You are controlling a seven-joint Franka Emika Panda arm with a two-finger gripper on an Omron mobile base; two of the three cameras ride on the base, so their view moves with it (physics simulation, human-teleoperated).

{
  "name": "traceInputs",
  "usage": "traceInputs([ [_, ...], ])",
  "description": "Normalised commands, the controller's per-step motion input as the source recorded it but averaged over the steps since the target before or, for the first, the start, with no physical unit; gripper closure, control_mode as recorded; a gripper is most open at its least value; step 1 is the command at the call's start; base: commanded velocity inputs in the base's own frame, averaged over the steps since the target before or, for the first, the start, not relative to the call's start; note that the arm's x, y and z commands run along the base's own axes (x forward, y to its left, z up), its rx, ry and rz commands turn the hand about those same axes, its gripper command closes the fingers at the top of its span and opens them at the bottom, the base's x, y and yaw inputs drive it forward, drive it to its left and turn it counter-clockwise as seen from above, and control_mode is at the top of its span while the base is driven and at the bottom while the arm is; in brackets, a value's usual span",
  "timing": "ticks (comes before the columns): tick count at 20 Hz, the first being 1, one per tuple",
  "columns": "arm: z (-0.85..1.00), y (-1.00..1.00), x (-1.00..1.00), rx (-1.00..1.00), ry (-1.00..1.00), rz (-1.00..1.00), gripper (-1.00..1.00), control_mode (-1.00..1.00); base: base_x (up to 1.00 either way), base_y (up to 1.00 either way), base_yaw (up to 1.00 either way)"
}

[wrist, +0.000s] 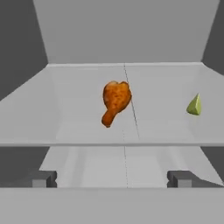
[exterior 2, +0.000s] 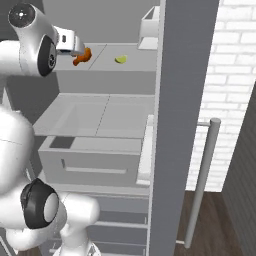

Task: Place one lemon wedge and one chicken drumstick in each tupperware on the nearby counter, to pack two identical lunches.

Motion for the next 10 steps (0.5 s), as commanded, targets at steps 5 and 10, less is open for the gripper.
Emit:
traceInputs([
  [5, -0.23, 0.19, 0.88, -0.08, 0.20, -0.03, -1.00, -1.00, 0.00, 0.00, 0.00],
  [10, -0.14, -0.04, 0.68, -0.01, 0.10, 0.00, -1.00, -1.00, 0.00, 0.00, 0.00],
])
